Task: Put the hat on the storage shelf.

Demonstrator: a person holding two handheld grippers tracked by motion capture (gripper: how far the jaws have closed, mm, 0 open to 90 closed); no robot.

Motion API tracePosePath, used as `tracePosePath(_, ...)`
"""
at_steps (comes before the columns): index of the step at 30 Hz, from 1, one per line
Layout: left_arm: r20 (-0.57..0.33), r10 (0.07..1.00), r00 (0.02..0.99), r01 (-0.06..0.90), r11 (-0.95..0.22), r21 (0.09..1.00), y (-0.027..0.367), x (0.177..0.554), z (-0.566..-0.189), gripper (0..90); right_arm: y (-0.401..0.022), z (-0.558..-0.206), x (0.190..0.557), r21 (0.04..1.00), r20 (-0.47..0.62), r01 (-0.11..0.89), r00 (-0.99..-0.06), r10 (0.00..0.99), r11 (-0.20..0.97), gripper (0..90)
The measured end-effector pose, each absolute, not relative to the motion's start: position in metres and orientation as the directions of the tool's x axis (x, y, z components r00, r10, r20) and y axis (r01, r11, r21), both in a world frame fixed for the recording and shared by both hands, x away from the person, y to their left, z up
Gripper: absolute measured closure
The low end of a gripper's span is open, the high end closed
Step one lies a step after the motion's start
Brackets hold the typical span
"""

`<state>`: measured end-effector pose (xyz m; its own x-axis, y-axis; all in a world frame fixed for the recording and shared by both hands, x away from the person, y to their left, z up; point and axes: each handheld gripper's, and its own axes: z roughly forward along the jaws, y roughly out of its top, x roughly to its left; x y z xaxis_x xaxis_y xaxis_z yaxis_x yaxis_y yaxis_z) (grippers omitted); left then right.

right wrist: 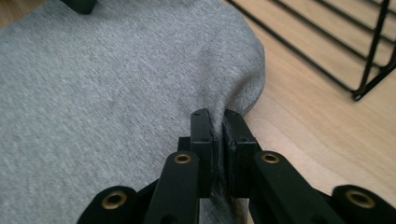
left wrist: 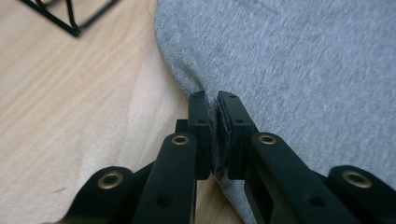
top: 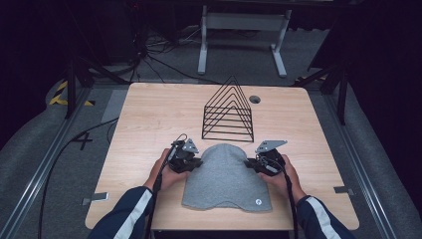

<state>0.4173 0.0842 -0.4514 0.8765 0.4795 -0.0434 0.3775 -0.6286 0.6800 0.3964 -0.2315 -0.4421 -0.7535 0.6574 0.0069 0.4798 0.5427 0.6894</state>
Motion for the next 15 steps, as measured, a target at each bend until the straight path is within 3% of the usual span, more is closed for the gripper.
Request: tracePosePath(15, 0.037, 0.462, 0.886, 0.250, -0.545, 0.800, 0.088, 0.408, -0.392, 87.1, -0.248, -0.381, 0.379, 0.803, -0.064, 0.347, -0.759, 0.648, 0.485, 85.3)
